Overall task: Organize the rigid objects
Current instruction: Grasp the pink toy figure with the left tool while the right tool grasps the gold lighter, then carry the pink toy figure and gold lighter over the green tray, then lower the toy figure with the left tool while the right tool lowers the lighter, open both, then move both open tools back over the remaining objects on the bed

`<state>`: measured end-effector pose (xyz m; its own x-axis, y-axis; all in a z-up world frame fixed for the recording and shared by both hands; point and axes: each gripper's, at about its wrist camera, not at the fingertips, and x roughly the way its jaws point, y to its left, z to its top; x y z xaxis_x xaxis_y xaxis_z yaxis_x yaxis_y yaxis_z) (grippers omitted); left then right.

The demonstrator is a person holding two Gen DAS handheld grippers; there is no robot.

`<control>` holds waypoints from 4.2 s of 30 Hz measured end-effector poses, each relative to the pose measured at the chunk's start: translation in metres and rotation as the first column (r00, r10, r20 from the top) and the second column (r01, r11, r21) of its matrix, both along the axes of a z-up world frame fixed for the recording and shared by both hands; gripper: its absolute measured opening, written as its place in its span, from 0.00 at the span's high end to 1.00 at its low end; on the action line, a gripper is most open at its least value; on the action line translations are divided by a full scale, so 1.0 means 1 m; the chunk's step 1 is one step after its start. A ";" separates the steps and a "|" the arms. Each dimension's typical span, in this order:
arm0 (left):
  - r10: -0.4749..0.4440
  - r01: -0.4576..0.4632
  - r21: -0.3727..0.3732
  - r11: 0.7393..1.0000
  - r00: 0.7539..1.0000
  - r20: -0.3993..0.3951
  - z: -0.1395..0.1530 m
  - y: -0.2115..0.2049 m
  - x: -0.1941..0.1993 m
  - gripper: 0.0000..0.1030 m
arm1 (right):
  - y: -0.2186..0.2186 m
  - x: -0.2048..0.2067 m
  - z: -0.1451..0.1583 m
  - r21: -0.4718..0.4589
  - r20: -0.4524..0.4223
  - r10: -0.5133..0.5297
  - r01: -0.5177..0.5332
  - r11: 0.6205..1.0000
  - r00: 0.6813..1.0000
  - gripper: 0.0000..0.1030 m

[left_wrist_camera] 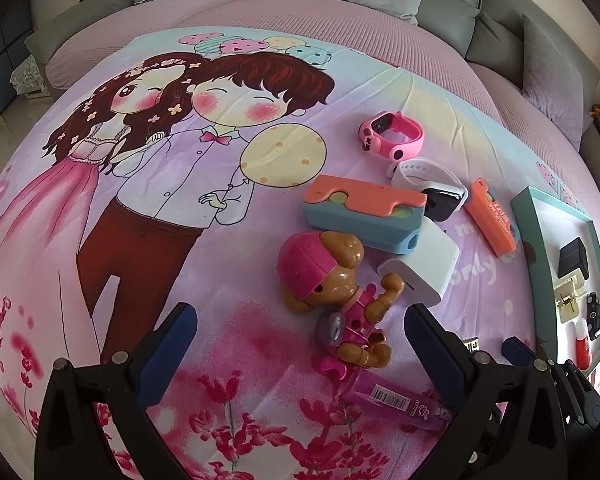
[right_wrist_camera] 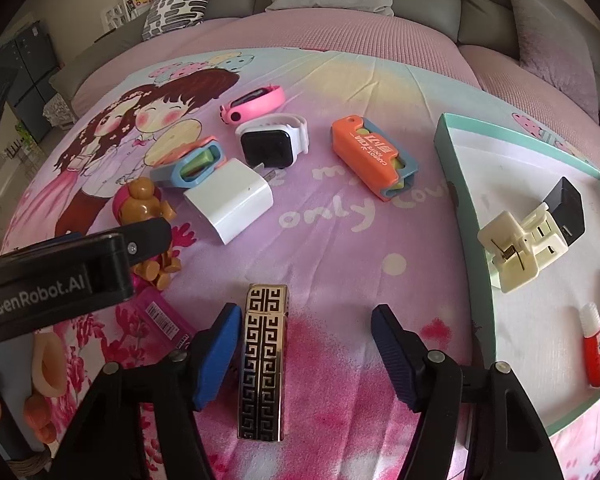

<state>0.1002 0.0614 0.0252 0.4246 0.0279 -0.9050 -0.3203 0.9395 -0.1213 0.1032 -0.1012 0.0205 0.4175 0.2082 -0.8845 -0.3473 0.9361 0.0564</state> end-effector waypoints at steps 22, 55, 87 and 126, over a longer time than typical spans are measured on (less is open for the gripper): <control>0.086 -0.085 0.008 0.996 0.996 -0.014 -0.012 0.018 0.003 0.08 | -0.006 0.000 0.012 0.063 0.024 0.009 -0.010 0.998 1.000 0.76; 0.029 -0.017 -0.042 0.999 0.954 0.299 0.080 -0.005 -0.018 0.52 | -0.077 -0.016 0.115 0.251 0.329 -0.222 0.141 0.958 0.918 0.78; -0.538 0.535 0.080 0.841 0.813 0.224 0.074 -0.231 0.004 0.52 | -0.261 -0.019 0.108 0.242 0.293 -0.647 0.600 0.763 0.704 0.78; -0.366 0.376 -0.025 0.926 0.915 0.171 0.049 -0.192 0.024 0.41 | -0.256 -0.003 0.078 0.183 0.233 -0.624 0.596 0.782 0.746 0.40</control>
